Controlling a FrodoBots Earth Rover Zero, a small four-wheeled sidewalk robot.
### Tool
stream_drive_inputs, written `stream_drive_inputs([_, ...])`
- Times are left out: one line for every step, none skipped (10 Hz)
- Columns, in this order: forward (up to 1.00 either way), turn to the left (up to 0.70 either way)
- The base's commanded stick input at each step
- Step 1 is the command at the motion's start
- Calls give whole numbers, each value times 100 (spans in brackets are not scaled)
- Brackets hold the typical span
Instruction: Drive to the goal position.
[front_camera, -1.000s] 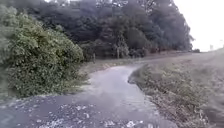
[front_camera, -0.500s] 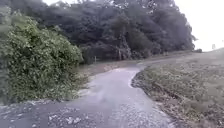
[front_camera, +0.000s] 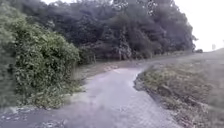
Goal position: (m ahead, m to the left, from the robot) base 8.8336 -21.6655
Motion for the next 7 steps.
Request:
stream_drive_inputs([86,0])
stream_drive_inputs([95,0])
stream_drive_inputs([100,0])
stream_drive_inputs([100,0])
stream_drive_inputs([100,0])
stream_drive_inputs([100,0])
stream_drive_inputs([100,0])
